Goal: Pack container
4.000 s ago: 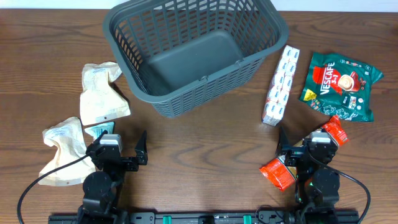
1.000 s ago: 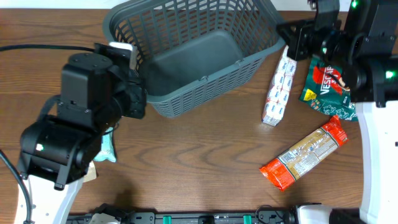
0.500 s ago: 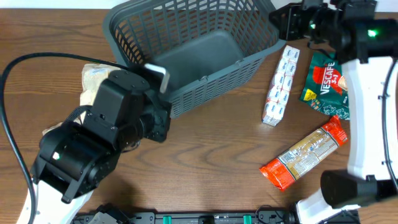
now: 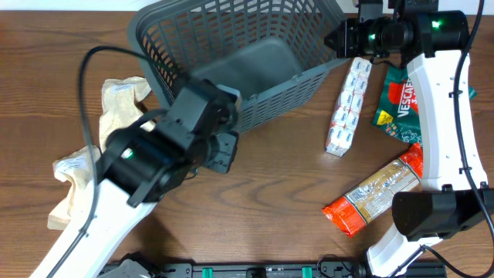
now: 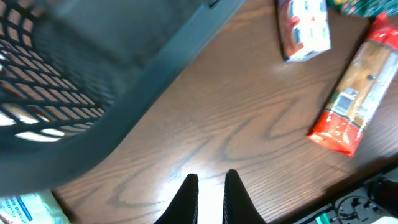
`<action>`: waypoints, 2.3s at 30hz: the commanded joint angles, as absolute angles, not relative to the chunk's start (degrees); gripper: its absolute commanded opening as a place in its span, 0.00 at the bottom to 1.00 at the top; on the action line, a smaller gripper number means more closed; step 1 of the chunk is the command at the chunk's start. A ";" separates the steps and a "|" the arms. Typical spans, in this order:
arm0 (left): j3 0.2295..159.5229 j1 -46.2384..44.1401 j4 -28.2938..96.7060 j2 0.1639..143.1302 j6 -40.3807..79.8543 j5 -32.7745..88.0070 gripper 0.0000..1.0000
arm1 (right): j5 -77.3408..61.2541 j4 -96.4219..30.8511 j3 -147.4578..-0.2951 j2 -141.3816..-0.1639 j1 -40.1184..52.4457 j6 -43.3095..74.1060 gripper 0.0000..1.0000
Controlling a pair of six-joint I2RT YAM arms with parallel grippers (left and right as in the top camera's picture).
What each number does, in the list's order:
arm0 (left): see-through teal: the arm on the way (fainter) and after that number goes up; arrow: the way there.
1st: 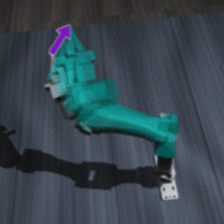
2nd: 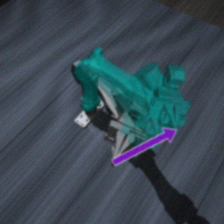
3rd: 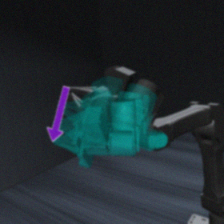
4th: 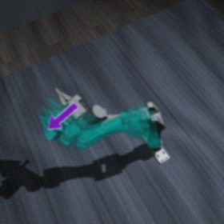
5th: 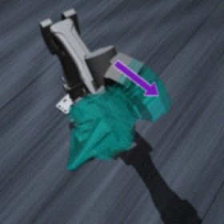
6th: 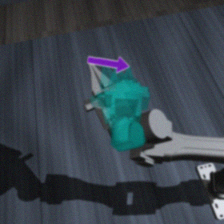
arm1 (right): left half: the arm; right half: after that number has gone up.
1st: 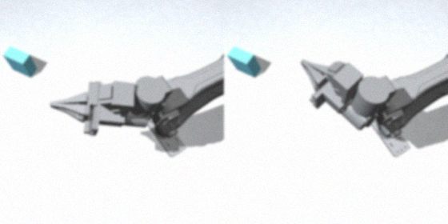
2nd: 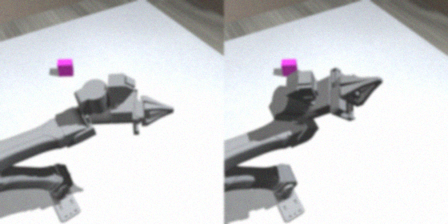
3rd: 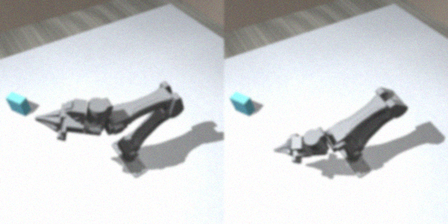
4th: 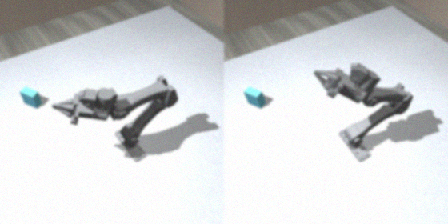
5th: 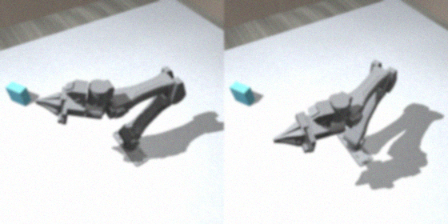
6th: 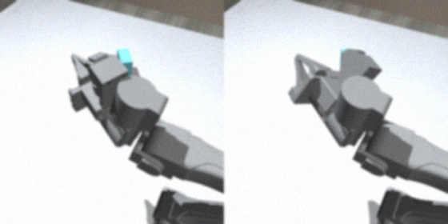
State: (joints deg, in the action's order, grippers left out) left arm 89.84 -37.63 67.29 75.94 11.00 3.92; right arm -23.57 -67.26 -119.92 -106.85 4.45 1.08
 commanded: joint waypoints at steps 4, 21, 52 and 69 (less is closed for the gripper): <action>90.89 -37.74 67.40 78.70 10.15 3.40 0.06 | -23.14 -69.30 -120.73 -107.55 4.58 -2.48 0.01; 90.89 -37.69 66.70 78.98 9.93 1.67 0.06 | -19.18 -77.08 -120.68 -107.55 4.60 -3.97 0.01; 90.87 -36.56 64.20 79.64 8.64 -3.70 0.06 | -17.80 -83.88 -120.64 -107.55 4.58 -4.38 0.01; 90.87 -32.95 64.42 83.59 8.62 -3.70 0.06 | -17.78 -86.59 -120.64 -107.55 4.58 -4.38 0.01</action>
State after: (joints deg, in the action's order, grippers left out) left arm 89.84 -34.04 64.42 83.20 9.15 -2.57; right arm -19.07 -85.86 -120.27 -106.87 4.47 -3.62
